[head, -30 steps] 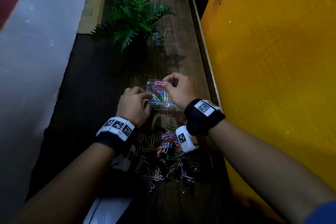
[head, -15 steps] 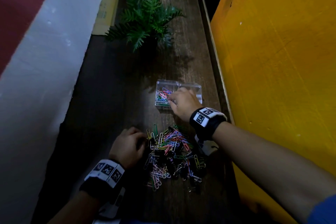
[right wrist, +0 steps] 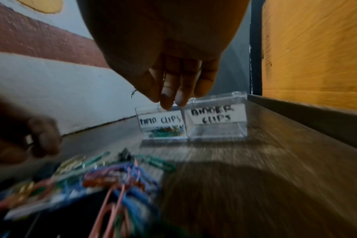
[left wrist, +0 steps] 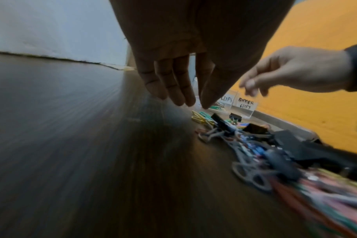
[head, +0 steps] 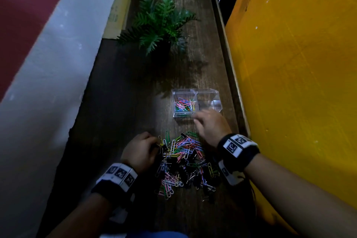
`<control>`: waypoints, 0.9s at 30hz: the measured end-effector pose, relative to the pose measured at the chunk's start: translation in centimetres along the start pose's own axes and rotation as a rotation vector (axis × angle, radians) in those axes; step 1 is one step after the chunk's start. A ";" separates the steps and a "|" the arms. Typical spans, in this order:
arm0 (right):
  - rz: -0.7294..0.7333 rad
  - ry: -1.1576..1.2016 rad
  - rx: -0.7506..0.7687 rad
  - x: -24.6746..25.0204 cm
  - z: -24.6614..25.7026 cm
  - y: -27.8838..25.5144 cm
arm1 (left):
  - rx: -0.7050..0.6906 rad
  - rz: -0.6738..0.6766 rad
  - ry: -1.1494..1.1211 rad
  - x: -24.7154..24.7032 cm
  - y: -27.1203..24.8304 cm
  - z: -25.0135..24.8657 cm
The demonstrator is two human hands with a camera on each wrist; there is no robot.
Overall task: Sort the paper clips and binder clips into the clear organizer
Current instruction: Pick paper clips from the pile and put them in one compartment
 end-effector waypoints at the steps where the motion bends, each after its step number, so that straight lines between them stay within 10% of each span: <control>1: 0.069 -0.006 -0.044 -0.3 -0.2 -0.9 | -0.032 0.003 0.025 0.1 0.6 -0.3; 11: 0.364 -0.046 -0.304 -3.4 -1.3 -2.7 | -0.277 0.266 0.263 -0.1 5.9 -2.5; 27: 0.437 0.089 -0.389 -2.5 -2.7 -3.5 | 0.100 0.096 -0.039 2.3 5.7 0.3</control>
Point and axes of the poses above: each hand's wrist, its own y-axis towards the middle knuckle, its own x-axis out of the back of the hand, z = x × y, the point moved 4 cm from there along y, towards the middle knuckle, and after that the axes turned 7 degrees about -z, right-handed, at the moved point
